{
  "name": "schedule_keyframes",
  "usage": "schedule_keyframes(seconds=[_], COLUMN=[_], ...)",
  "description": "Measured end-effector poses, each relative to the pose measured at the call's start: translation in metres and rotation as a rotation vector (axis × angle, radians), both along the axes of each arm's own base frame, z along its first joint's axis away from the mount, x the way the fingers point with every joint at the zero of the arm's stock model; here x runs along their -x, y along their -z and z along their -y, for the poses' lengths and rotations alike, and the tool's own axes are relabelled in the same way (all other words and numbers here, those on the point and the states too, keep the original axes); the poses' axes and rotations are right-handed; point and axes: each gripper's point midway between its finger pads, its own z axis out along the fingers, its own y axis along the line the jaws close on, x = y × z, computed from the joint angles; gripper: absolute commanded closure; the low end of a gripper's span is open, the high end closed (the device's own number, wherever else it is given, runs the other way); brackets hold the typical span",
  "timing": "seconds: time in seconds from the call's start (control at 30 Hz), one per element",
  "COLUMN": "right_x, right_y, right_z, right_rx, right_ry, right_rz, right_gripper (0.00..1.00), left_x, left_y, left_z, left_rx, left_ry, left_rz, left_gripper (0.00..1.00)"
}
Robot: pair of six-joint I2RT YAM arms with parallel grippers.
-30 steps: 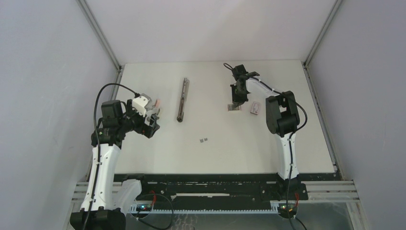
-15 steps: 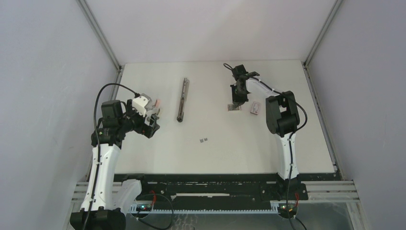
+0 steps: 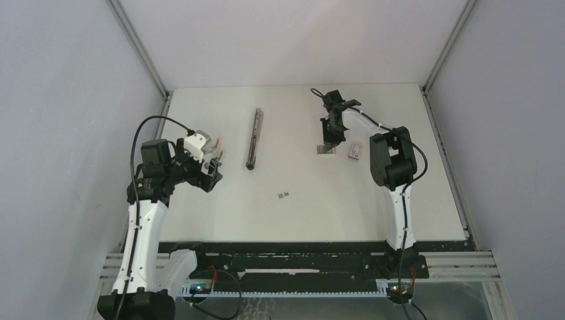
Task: Unload the staples from the stapler
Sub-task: Place the staple in the staple box.
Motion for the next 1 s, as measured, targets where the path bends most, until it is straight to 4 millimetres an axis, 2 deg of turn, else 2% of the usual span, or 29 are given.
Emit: schedule_keyframes(seconds=[1.0], right_x=[0.0004], right_y=[-0.0005], right_z=[-0.0013], right_rx=[0.009], right_ry=[0.005], right_rz=[-0.004], right_gripper=[1.0], left_x=[0.0], left_y=[0.0], left_z=[0.0], left_rx=[0.0], left_ry=[-0.001], left_rz=[0.0], left_gripper=[0.0])
